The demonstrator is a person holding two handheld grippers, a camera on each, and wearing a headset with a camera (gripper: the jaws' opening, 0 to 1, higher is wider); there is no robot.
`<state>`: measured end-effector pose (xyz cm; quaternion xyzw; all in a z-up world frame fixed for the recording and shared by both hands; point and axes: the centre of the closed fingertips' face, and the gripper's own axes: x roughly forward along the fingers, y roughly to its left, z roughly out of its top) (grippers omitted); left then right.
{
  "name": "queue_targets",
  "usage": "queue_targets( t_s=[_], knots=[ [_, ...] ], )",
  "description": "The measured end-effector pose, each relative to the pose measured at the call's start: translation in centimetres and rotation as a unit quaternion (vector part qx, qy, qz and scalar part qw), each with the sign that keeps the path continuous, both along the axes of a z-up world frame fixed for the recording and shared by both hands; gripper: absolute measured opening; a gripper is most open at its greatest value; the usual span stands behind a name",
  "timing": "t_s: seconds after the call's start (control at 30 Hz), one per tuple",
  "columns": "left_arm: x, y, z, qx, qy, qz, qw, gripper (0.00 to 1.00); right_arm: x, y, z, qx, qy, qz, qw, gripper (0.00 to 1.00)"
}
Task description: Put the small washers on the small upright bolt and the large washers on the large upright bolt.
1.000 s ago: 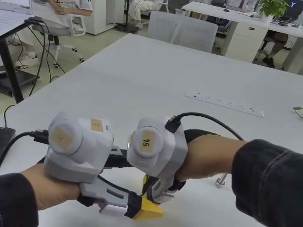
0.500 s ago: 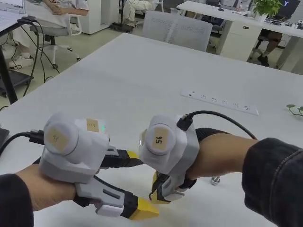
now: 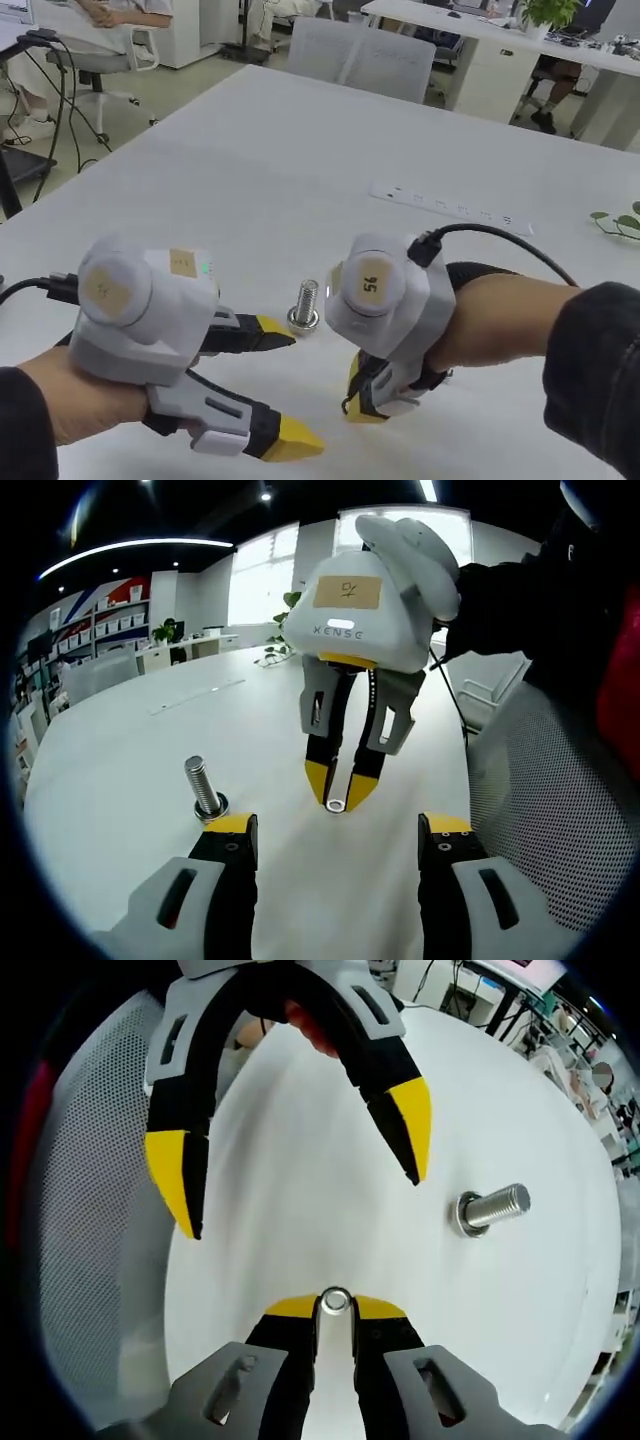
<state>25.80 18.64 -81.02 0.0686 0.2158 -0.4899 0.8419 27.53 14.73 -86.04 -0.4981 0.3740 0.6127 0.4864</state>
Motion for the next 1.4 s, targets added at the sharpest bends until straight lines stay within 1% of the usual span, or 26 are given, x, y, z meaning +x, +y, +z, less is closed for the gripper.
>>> queue_targets(
  t_s=[0.27,0.6,0.83,1.23,1.4],
  knots=[
    [0.0,-0.1,-0.1,0.002,0.001,-0.002,1.0,0.64,0.8,-1.6,0.7,0.002,-0.006,-0.022,0.9997,0.13],
    [-0.1,-0.2,-0.2,0.003,0.003,-0.004,1.0,0.64,1.4,-3.5,1.4,0.003,-0.008,-0.044,0.999,0.13],
    [-0.4,-0.3,-0.4,0.007,0.006,-0.008,0.9999,0.64,1.8,-4.9,1.7,0.004,-0.01,-0.064,0.9979,0.13],
    [-0.6,-0.3,-0.7,0.011,0.011,-0.012,0.9998,0.64,2.6,-7.2,2.2,0.001,-0.014,-0.088,0.996,0.13],
    [-0.6,-0.3,-0.8,0.014,0.013,-0.014,0.9997,0.64,3.2,-8.3,2.5,-0.002,-0.018,-0.098,0.995,0.13]
  ],
)
